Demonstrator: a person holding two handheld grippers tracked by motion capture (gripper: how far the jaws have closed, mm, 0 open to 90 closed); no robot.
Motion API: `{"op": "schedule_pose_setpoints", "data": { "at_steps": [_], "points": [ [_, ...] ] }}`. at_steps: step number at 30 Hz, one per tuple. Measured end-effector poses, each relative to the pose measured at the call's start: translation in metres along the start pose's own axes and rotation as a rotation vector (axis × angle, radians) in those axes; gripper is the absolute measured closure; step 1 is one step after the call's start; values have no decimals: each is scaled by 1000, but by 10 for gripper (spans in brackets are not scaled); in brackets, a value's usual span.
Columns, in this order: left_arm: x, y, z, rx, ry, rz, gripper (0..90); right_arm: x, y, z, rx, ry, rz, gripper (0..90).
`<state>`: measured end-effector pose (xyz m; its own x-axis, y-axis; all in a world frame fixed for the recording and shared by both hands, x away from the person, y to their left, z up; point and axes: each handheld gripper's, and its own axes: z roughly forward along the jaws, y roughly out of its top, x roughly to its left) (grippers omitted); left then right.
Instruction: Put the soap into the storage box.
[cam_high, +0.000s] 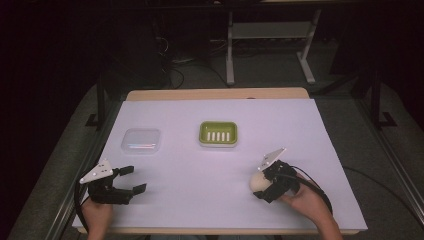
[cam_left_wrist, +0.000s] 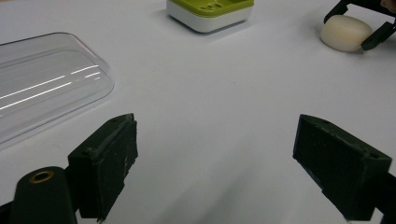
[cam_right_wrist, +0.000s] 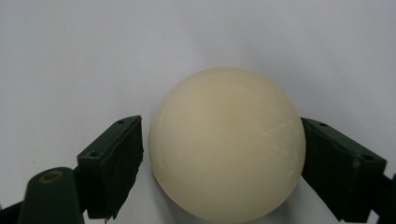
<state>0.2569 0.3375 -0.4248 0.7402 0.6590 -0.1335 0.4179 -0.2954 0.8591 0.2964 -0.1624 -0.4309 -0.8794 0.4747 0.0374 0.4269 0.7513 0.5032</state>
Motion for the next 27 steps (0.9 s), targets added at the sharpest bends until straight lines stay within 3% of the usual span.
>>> {"op": "schedule_pose_setpoints", "data": {
  "at_steps": [16,27],
  "points": [
    [0,0,0,-8,-1,-5,133,3,4,2,34,-36,-26,228],
    [0,0,0,-7,-2,-3,133,3,10,2,43,-10,-45,232]
  ]
}}
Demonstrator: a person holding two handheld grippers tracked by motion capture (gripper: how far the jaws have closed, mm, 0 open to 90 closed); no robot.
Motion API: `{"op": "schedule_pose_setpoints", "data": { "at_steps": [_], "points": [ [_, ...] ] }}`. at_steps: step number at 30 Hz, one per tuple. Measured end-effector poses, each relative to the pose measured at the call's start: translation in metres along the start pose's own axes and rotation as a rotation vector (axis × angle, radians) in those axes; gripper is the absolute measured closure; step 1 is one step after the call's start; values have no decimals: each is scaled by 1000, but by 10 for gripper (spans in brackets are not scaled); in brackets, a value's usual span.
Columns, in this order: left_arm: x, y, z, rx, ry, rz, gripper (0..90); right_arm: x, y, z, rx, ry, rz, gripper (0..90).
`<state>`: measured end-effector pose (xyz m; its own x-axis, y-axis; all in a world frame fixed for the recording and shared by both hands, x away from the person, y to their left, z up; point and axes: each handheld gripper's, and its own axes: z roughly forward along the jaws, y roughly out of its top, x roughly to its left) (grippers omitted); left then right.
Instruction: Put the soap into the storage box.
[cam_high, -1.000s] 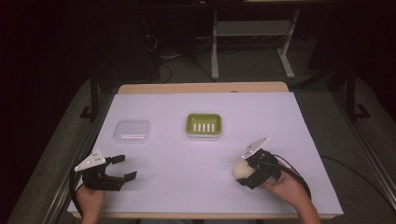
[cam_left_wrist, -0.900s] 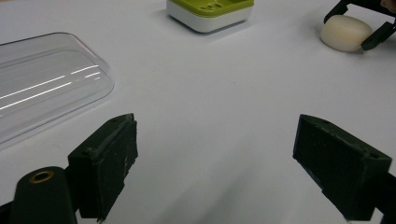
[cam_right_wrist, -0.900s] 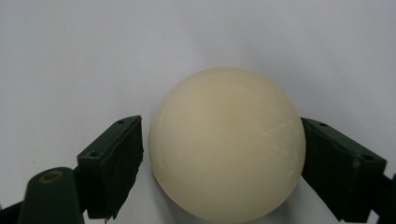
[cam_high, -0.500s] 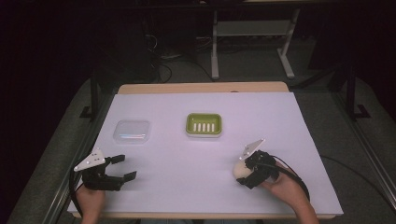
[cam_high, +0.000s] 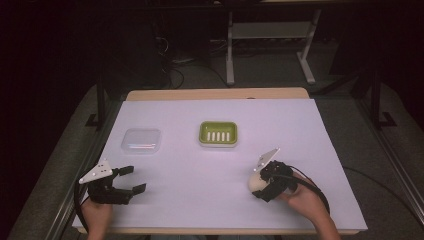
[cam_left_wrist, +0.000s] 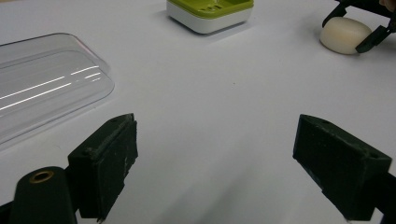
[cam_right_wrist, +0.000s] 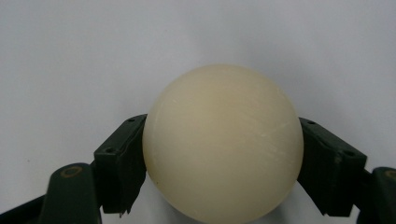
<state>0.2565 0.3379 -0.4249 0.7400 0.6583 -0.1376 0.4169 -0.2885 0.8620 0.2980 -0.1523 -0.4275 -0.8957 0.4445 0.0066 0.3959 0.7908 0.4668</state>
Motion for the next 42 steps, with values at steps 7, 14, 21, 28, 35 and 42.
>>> {"op": "schedule_pose_setpoints", "data": {
  "at_steps": [7,14,21,28,35,42],
  "points": [
    [0,0,0,-5,0,-4,132,-4,9,-2,-36,31,-6,232],
    [0,0,-1,-7,0,-4,133,-7,17,-4,-45,44,-9,233],
    [0,0,-1,-7,1,-8,133,-14,29,-5,-46,62,-29,232],
    [0,0,-1,-4,-1,-7,132,-19,39,-8,-62,69,-40,233],
    [2,0,-1,-5,0,-3,132,-24,47,-9,-70,76,-41,233],
    [1,0,-1,-9,-1,-12,133,-30,55,-8,-88,79,-46,232]
  ]
}}
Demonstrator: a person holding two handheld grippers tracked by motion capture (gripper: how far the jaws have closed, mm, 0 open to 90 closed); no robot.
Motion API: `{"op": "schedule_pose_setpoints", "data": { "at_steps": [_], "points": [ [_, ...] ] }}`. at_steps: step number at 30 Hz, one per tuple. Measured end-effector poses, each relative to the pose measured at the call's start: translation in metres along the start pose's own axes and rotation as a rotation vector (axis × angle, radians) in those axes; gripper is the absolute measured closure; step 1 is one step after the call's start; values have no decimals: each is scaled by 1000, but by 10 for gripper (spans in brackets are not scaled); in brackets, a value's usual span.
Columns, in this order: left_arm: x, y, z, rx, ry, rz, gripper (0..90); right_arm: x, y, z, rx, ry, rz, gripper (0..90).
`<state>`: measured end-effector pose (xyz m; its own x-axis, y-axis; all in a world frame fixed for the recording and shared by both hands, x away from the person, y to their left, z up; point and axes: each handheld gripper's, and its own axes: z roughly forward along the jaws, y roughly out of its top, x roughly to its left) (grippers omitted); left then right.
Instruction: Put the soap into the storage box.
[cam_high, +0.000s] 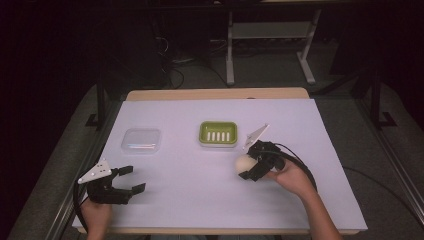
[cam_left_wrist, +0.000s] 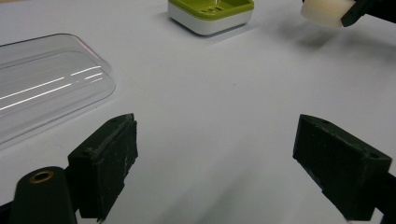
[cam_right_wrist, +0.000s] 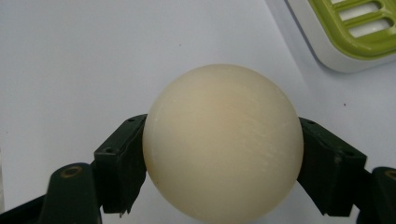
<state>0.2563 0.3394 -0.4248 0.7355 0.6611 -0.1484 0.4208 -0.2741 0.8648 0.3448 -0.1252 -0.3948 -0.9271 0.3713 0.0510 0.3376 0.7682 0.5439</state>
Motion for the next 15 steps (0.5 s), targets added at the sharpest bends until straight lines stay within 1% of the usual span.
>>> {"op": "schedule_pose_setpoints", "data": {
  "at_steps": [1,3,10,15],
  "points": [
    [0,0,0,1,0,0,133,-2,2,0,-17,2,0,233],
    [0,0,0,3,0,-1,132,-4,3,-1,-21,8,4,232],
    [0,0,0,3,1,-1,133,-8,12,-2,-5,5,-8,232],
    [0,0,-1,0,2,0,133,-13,20,-1,7,5,-20,232]
  ]
}}
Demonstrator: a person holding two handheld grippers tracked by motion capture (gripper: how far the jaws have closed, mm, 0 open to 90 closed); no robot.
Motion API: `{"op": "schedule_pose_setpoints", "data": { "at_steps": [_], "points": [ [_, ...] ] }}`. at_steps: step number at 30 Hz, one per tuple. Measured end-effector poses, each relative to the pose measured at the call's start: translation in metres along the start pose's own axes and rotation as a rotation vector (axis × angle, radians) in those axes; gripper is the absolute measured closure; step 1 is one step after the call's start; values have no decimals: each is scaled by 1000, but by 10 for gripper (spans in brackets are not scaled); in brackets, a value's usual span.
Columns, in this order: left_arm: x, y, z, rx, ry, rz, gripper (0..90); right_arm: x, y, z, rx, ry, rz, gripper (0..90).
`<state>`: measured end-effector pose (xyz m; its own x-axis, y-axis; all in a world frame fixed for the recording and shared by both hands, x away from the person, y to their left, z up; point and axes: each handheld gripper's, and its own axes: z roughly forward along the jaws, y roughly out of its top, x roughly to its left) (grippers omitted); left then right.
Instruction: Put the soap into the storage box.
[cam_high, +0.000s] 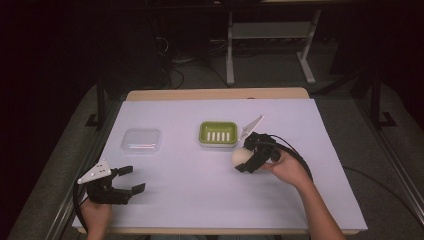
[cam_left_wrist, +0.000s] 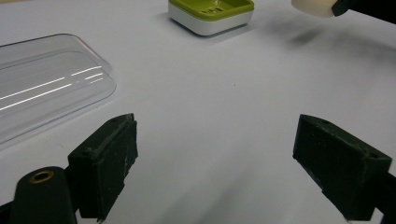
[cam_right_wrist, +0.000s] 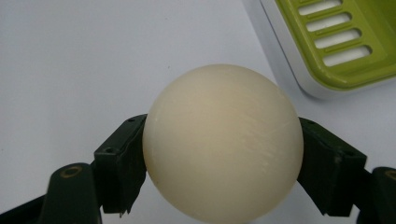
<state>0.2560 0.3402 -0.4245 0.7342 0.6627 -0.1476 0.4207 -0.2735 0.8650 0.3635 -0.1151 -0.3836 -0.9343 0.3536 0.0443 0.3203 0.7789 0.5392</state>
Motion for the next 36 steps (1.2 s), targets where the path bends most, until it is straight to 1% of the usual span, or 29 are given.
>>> {"op": "schedule_pose_setpoints", "data": {
  "at_steps": [3,6,9,14,18,21,26,30,34,35,36],
  "points": [
    [0,0,0,0,0,0,133,-2,5,1,-5,3,-8,232],
    [0,0,0,-5,-1,-2,133,-3,7,2,-1,8,-7,232],
    [0,0,0,-2,-1,1,133,-4,10,4,4,9,-17,232],
    [0,0,0,-11,-2,-6,133,-7,17,8,16,12,-27,232],
    [0,0,-1,-9,-3,-6,133,-8,21,9,0,24,-15,232],
    [0,0,0,-11,-3,-8,133,-9,23,10,9,26,-21,233],
    [0,0,0,-10,-2,-5,133,-12,29,10,16,31,-17,232],
    [0,0,0,-11,-3,-6,132,-16,35,9,11,30,-23,232],
    [0,0,0,-9,-2,-8,133,-18,40,9,17,27,-23,232],
    [0,0,0,-12,-3,-7,132,-19,44,9,7,29,-28,232],
    [0,0,-1,-10,-2,-6,132,-19,44,9,7,29,-28,232]
  ]
}}
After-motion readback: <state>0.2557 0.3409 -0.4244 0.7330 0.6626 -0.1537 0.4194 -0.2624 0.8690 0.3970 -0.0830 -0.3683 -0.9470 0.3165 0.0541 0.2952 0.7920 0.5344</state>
